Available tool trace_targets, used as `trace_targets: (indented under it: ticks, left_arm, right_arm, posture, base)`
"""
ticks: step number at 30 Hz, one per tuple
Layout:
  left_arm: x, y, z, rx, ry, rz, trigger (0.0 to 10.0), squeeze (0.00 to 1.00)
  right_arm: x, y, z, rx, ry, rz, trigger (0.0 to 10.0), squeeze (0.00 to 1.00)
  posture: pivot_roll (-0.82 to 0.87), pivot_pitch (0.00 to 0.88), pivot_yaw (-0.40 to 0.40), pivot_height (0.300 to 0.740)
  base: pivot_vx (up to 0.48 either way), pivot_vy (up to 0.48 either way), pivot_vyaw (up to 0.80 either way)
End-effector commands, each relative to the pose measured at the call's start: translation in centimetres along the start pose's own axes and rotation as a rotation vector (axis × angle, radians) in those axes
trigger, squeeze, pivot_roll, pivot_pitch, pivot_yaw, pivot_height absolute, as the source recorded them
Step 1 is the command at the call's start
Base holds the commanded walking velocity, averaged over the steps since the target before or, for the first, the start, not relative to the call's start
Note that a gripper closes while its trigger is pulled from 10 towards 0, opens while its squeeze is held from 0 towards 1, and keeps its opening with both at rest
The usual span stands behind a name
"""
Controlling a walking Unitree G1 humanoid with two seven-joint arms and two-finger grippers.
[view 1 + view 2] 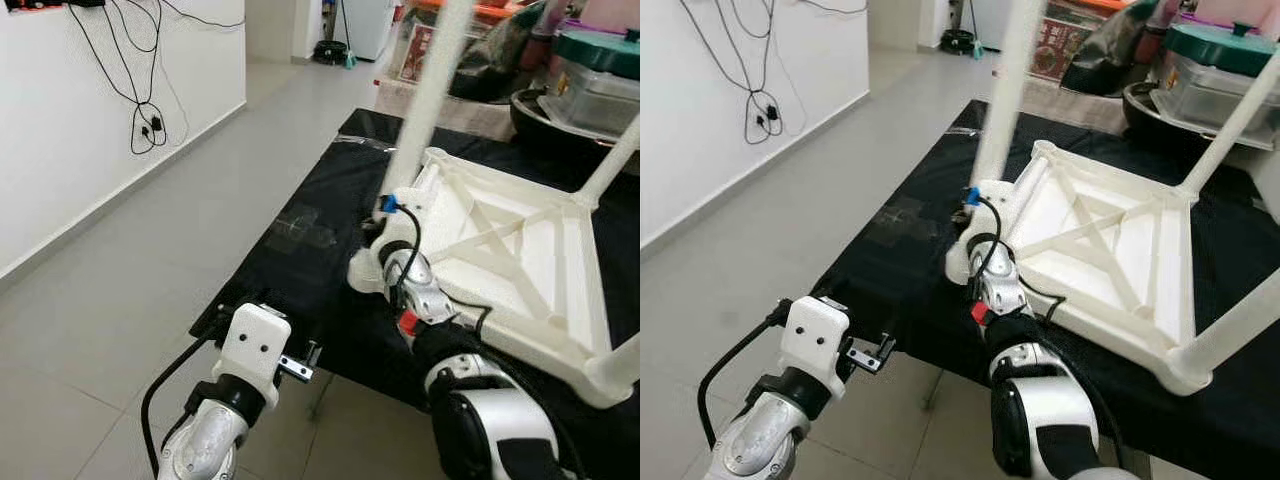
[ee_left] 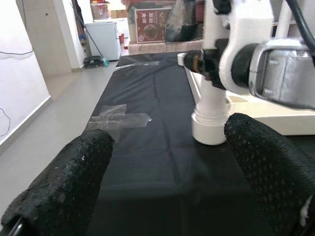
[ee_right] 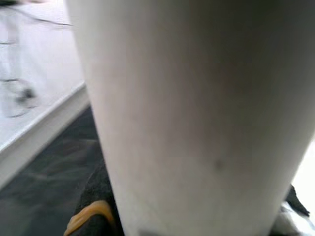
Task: Building children table
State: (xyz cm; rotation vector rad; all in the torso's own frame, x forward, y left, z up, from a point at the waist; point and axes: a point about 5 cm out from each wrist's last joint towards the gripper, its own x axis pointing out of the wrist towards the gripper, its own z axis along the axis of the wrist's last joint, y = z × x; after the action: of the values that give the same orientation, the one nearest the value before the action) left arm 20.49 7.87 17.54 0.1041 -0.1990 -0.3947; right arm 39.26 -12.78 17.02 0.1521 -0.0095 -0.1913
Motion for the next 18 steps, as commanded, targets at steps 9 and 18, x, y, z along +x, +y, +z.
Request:
trace_targets:
  ticks: [9,18]
  left_arm:
    - [0.0,-0.2,-0.3,-0.002,0.009,-0.006,10.0,0.00]
    - [0.0,-0.2,-0.3,-0.003,0.009,-0.006,10.0,0.00]
  right_arm:
    - [-1.1,2.0,0.1,0.072,-0.038,0.015,10.0,0.13]
    - [-1.1,4.9,2.6,0.090,-0.139,0.576,10.0,0.00]
  posture:
    - [0.10,0.065,-0.121,0.740]
    - [0.10,0.069,-0.121,0.740]
  base:
    - [0.000,0.000,0.00]
    - [0.000,0.000,0.00]
